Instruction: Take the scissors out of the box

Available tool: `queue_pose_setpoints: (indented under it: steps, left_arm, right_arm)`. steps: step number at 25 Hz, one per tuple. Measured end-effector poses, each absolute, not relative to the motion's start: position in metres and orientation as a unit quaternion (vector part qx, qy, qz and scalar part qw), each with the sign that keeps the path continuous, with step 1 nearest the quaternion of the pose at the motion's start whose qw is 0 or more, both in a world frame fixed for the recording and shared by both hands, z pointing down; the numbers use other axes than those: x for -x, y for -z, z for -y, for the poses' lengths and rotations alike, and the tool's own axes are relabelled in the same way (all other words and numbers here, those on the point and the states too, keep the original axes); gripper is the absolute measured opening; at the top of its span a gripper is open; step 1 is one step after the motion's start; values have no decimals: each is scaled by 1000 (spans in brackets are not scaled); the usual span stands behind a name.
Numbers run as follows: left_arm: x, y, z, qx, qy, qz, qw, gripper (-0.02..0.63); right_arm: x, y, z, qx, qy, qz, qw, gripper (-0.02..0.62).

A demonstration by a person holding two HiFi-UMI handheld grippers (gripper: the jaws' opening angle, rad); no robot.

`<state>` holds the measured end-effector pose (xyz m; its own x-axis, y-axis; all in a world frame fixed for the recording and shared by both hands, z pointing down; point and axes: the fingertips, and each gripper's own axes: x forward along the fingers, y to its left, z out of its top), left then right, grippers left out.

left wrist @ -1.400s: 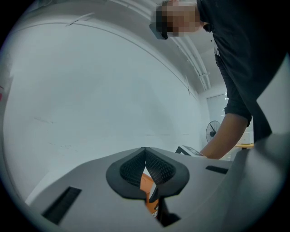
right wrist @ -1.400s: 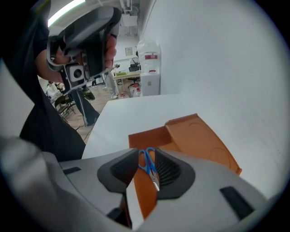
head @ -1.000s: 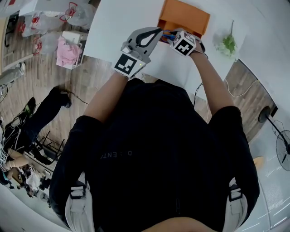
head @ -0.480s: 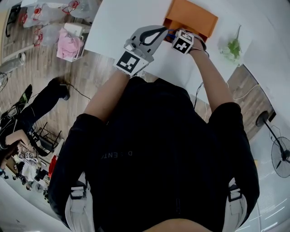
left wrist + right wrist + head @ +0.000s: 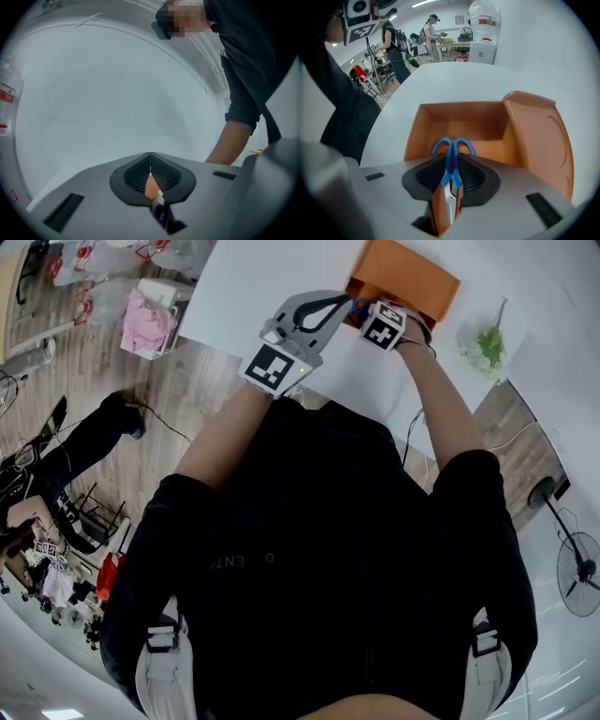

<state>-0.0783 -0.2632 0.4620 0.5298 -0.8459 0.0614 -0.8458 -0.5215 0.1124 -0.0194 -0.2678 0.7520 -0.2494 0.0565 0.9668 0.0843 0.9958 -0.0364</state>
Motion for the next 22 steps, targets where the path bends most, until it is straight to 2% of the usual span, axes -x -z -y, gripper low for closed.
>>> queue_pose_setpoints:
  steps: [22]
  left_arm:
    - [72, -432, 242, -881, 2, 472, 34, 20]
  right_arm:
    - [22, -672, 276, -88, -23, 878, 469, 92]
